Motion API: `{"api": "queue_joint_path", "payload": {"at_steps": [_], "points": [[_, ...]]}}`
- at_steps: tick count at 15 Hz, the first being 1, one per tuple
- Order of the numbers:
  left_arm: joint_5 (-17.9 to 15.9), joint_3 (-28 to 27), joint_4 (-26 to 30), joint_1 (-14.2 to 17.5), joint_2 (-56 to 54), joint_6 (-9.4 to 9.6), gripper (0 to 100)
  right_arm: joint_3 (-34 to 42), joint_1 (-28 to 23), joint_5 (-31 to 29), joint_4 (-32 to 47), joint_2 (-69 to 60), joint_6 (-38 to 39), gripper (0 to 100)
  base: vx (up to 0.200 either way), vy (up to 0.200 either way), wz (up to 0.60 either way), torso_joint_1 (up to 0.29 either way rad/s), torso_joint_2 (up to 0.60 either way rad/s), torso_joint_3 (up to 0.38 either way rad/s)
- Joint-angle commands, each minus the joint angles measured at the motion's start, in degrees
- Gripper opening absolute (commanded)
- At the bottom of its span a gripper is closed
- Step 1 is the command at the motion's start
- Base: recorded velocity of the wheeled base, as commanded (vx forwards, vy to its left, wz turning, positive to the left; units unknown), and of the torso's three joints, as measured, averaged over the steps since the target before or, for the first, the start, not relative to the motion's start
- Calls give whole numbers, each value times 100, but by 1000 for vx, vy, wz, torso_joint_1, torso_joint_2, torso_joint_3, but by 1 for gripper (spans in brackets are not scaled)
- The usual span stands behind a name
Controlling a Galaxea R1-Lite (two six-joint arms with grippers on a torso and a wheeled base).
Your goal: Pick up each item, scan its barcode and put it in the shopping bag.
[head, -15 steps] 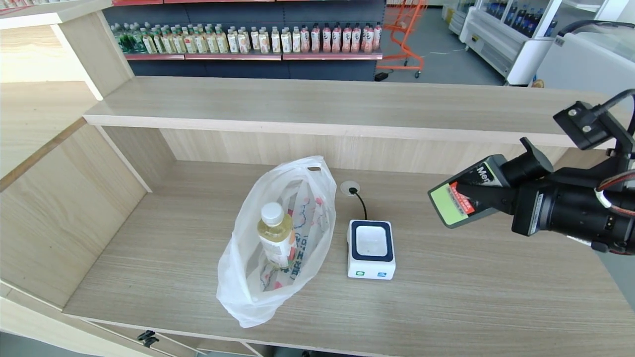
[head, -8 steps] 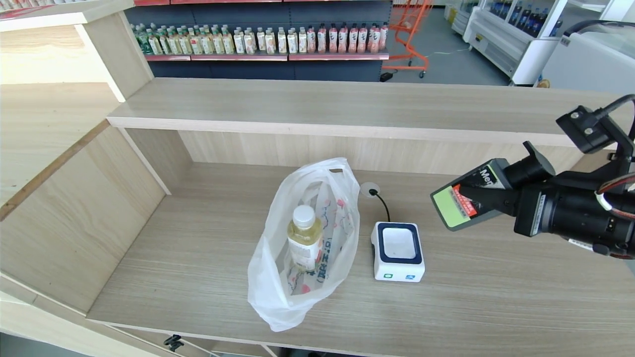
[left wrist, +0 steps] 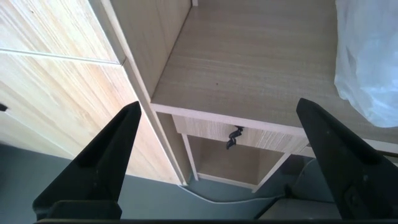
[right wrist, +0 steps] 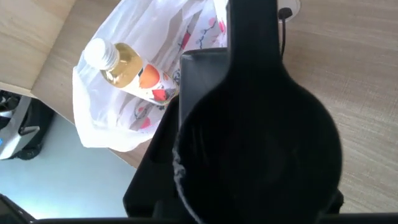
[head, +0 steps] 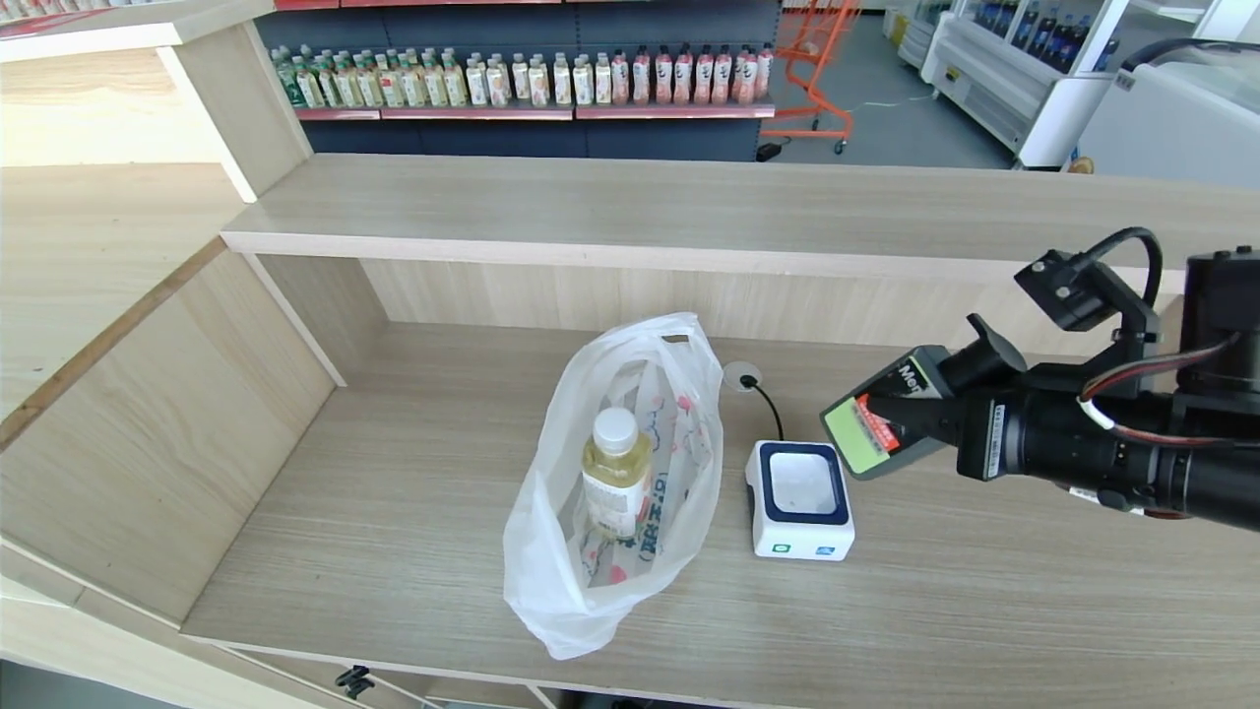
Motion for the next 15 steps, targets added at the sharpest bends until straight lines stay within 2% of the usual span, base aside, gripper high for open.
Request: {"api": "queue_joint_path", "payload": {"at_steps": [1, 6, 9, 12, 15], "points": [[1, 0, 0, -4, 0, 0, 100, -139, 94, 21, -256, 703, -5, 0, 0, 0, 0, 0, 0, 0], [1, 0, 0, -4, 9, 0, 100, -253, 419, 30, -2084, 2434, -550, 0, 0, 0, 0, 0, 0, 0], [1, 0, 0, -4, 0, 0, 100, -710, 577, 30, -2233, 3146, -884, 0, 0, 0, 0, 0, 0, 0], [1, 0, 0, -4, 9, 0, 100, -1484, 727, 30, -2233, 3779, -954, 0, 0, 0, 0, 0, 0, 0], [1, 0, 0, -4, 9, 0, 100, -1774, 797, 30, -2418, 4201, -1103, 0, 0, 0, 0, 0, 0, 0]]}}
